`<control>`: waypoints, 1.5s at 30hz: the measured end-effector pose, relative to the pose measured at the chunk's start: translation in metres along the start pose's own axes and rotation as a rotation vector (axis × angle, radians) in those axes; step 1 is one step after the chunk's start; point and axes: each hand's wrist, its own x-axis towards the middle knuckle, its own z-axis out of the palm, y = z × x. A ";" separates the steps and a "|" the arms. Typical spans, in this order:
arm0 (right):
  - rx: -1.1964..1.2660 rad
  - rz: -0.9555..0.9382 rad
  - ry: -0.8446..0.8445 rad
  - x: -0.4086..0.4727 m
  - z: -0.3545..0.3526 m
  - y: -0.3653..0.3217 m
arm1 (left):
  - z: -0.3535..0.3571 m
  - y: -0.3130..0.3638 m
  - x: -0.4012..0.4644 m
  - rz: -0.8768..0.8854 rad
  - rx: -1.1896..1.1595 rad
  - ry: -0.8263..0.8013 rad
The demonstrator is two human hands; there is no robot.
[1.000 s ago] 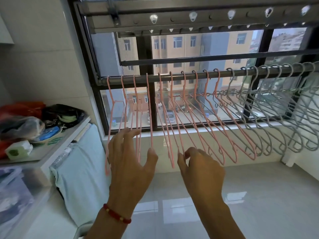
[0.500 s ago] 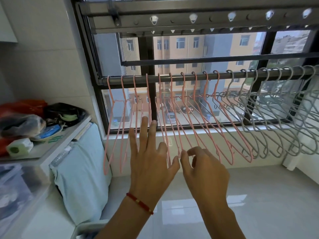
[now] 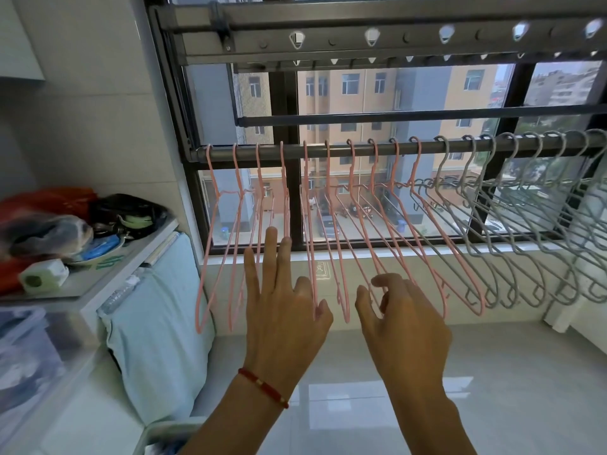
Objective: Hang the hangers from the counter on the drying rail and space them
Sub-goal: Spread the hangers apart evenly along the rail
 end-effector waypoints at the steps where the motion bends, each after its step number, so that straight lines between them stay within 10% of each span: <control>1: -0.002 0.005 -0.004 0.001 -0.001 0.000 | 0.000 0.000 0.000 -0.001 0.001 0.000; 45: -0.249 0.087 -0.065 0.030 -0.017 0.038 | -0.009 0.022 0.012 -0.001 -0.129 0.068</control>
